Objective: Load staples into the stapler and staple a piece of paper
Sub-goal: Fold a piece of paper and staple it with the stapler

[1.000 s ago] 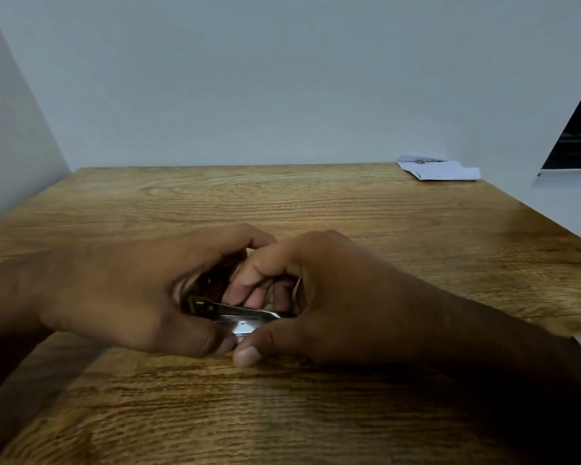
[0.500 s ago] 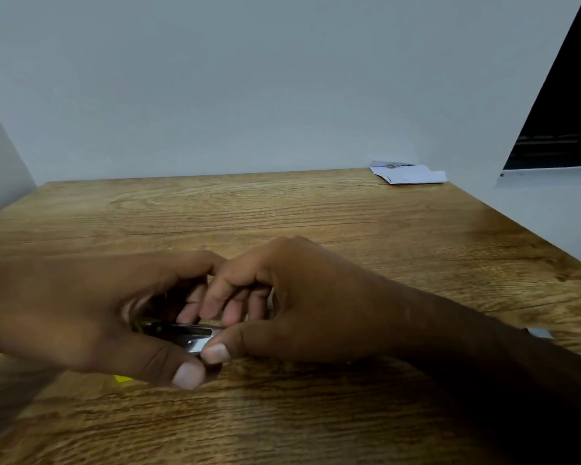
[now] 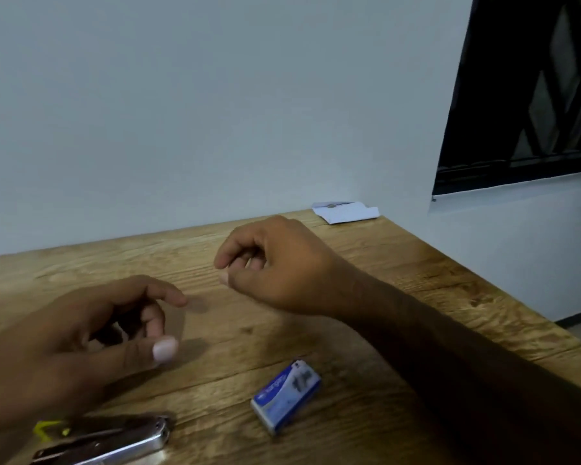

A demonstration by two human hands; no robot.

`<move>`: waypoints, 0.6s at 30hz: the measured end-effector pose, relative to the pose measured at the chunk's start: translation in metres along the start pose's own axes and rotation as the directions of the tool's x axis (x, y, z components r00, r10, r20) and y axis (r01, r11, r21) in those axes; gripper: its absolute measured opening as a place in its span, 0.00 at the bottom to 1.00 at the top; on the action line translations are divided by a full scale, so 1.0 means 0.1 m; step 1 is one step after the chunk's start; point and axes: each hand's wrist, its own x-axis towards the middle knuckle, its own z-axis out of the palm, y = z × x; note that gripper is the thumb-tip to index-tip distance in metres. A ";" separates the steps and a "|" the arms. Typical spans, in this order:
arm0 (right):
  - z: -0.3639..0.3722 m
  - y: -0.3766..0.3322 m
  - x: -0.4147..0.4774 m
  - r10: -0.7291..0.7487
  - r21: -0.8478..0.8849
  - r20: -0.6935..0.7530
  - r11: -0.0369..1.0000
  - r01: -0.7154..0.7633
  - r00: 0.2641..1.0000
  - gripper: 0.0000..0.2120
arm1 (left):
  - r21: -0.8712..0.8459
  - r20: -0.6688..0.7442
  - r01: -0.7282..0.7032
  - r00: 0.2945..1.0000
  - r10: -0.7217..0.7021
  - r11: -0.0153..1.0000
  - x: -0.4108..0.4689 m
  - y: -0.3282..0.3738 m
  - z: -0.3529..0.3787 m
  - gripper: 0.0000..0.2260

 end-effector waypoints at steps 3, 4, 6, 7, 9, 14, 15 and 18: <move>-0.25 0.25 0.09 0.086 -0.137 -0.111 0.985 -0.101 0.990 0.11 | 0.061 -0.003 0.004 1.000 -0.004 0.998 0.41 0.55 -0.10 0.28; -0.34 0.34 0.10 0.117 -0.183 -0.139 0.973 -0.141 0.983 0.12 | 0.080 0.009 -0.037 0.999 0.037 0.996 0.56 0.74 -0.12 0.27; -0.49 0.53 0.13 0.174 -0.267 -0.195 0.937 -0.223 0.965 0.13 | 0.111 0.042 -0.139 0.990 0.135 0.984 0.87 0.97 -0.09 0.22; -0.56 0.62 0.14 0.206 -0.296 -0.216 0.917 -0.265 0.954 0.14 | 0.140 0.075 -0.153 0.987 0.143 0.978 1.03 1.07 -0.04 0.21; -0.66 0.77 0.13 0.279 -0.332 -0.239 0.877 -0.348 0.930 0.17 | 0.194 0.138 -0.184 0.978 0.158 0.964 1.37 1.27 0.11 0.21; -0.78 1.10 0.05 0.414 -0.377 -0.278 0.783 -0.495 0.867 0.26 | 0.293 0.122 -0.132 0.988 0.100 0.947 2.21 1.48 0.62 0.25; -0.80 1.15 0.04 0.433 -0.384 -0.277 0.769 -0.512 0.858 0.27 | 0.297 0.119 -0.106 0.990 0.074 0.949 2.34 1.48 0.71 0.25; -0.85 1.31 0.04 0.470 -0.400 -0.289 0.732 -0.551 0.834 0.29 | 0.309 0.144 -0.048 0.990 0.003 0.950 2.69 1.48 0.96 0.23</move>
